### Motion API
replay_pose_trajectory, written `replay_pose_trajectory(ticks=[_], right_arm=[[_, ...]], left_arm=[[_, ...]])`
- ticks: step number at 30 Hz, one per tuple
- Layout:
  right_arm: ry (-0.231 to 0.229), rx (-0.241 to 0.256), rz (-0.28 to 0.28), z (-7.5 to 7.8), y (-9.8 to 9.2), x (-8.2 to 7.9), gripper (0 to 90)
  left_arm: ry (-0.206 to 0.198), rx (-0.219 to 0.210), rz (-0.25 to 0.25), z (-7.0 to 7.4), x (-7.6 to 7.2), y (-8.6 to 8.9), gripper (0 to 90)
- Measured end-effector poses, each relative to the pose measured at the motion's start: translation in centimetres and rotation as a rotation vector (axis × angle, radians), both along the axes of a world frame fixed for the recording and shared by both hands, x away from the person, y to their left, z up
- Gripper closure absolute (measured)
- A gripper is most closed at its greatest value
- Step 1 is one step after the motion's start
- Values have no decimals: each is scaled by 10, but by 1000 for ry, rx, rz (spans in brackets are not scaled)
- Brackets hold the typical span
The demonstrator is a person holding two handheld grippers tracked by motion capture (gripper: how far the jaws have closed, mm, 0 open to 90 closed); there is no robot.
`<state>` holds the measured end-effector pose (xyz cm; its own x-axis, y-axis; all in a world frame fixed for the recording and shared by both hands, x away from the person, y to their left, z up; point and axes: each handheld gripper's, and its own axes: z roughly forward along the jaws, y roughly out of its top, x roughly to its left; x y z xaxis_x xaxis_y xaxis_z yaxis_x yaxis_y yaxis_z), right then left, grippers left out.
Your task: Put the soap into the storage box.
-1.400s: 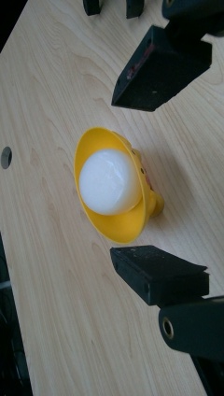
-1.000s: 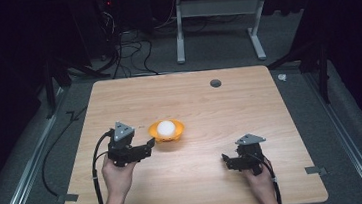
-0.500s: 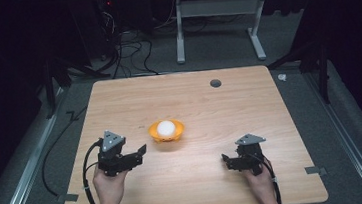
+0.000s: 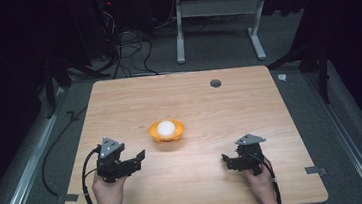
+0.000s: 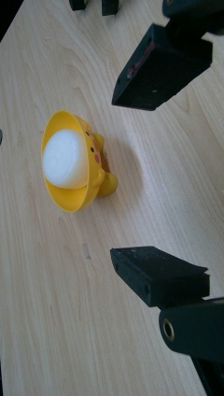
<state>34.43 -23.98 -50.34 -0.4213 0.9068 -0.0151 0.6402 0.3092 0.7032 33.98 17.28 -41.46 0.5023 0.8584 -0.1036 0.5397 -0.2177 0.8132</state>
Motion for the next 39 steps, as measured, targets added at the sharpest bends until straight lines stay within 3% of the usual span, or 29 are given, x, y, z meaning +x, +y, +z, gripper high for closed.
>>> replay_pose_trajectory(ticks=[8, 39], right_arm=[[0, 0, 1, 0, 0, 0, 152], [-3, -3, 4, 0, 0, 0, 151]], left_arm=[[15, 17, -10, -4, -1, -3, 226], [63, 4, 4, -24, 1, -2, 224]])
